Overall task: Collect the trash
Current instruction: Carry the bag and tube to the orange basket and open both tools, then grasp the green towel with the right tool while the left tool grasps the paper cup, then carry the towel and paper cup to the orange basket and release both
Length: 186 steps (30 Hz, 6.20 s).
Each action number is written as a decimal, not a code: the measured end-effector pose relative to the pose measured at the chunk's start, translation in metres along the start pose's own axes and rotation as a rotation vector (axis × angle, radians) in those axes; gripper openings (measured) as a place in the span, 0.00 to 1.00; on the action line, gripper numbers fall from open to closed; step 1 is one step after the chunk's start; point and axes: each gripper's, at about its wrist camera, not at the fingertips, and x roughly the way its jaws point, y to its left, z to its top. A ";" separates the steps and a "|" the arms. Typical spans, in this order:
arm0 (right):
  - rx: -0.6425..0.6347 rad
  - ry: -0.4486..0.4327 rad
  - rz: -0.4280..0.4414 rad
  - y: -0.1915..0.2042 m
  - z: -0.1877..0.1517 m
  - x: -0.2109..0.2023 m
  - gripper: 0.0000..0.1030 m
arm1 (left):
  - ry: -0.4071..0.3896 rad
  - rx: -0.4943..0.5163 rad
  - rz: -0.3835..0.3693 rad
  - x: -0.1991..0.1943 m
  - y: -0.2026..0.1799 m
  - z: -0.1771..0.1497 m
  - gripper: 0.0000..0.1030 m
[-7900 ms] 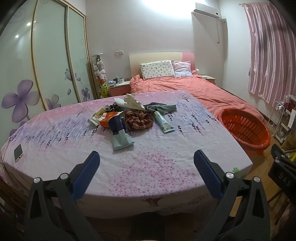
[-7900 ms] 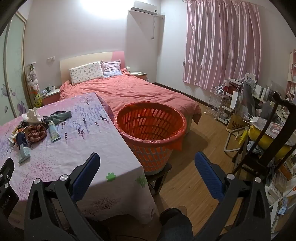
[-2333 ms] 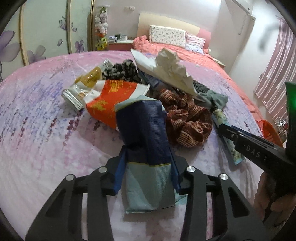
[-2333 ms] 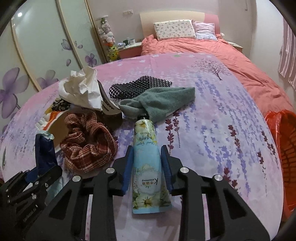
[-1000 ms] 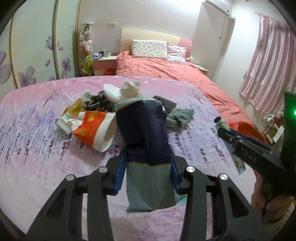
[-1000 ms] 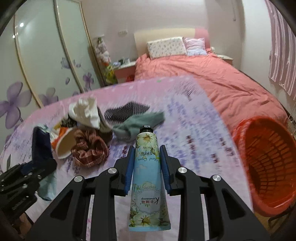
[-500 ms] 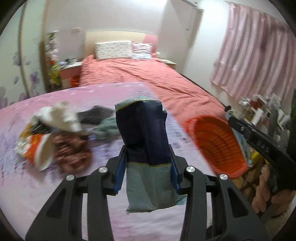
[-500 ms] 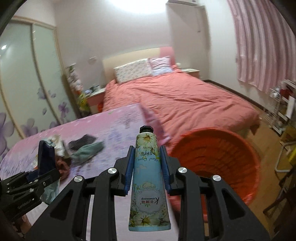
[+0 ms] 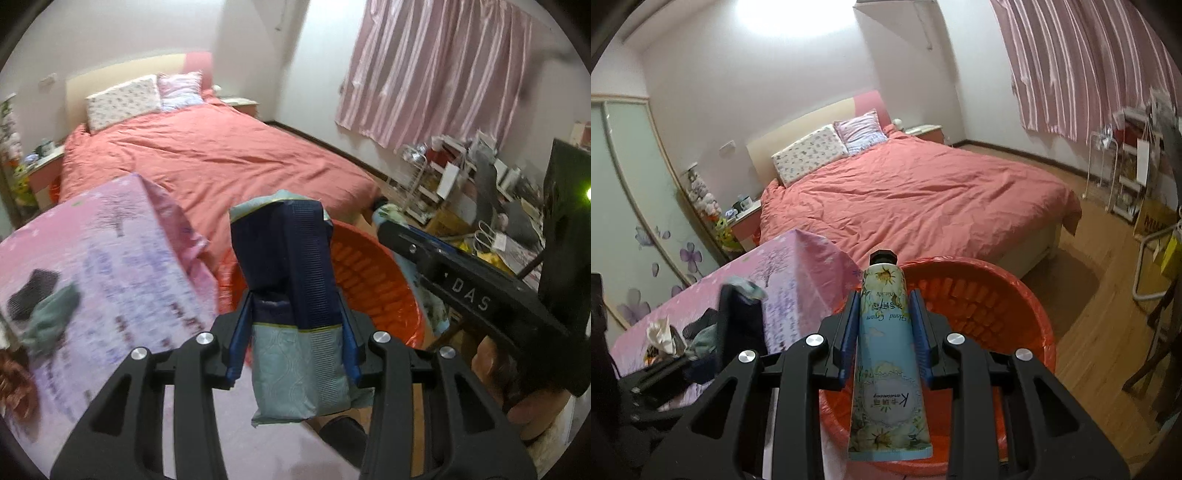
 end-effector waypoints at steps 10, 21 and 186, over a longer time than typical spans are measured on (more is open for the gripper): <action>0.023 0.009 -0.041 -0.018 -0.012 0.004 0.57 | 0.053 -0.027 0.103 0.030 0.027 -0.011 0.78; -0.106 0.044 -0.006 0.036 -0.027 -0.004 0.58 | 0.005 -0.059 0.309 -0.043 0.096 -0.067 0.83; -0.164 -0.010 -0.004 0.083 -0.032 -0.033 0.10 | -0.171 -0.126 0.237 -0.146 0.121 -0.060 0.07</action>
